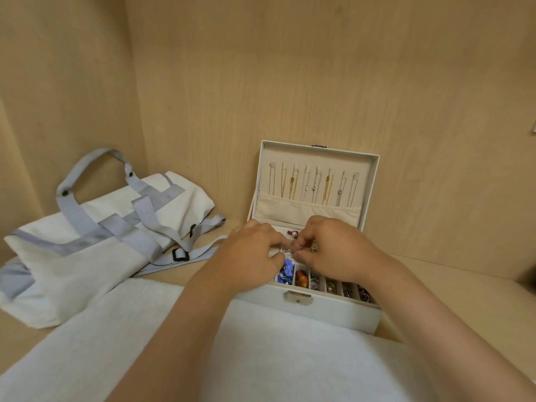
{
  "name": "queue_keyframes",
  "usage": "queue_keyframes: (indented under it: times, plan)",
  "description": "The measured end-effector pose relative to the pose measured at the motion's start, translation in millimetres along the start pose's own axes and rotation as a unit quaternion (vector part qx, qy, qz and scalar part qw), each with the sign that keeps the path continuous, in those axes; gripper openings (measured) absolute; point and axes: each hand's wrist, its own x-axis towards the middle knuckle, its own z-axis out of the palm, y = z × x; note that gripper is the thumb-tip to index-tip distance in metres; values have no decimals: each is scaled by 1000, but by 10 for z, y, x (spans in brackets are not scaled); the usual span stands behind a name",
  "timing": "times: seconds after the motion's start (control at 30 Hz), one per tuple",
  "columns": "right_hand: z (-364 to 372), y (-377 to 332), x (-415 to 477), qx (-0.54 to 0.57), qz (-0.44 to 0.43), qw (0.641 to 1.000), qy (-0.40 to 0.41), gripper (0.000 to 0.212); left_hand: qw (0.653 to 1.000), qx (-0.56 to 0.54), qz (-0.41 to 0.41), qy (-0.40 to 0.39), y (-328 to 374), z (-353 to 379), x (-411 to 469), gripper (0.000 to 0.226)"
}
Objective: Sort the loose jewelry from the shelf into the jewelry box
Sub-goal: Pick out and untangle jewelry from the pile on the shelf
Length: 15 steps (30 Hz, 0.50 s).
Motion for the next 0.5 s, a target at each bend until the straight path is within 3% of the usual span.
queue_keyframes:
  times: [0.3, 0.4, 0.5]
  plan:
    - [-32, 80, 3, 50, 4, 999, 2, 8, 999, -35, -17, 12, -28, 23, 16, 40]
    - [-139, 220, -17, 138, 49, 987, 59, 9, 991, -113, -43, 58, 16, -26, 11, 40]
    - [-288, 434, -36, 152, 89, 973, 151, 19, 975, -179, -65, 114, 76, -117, 112, 38]
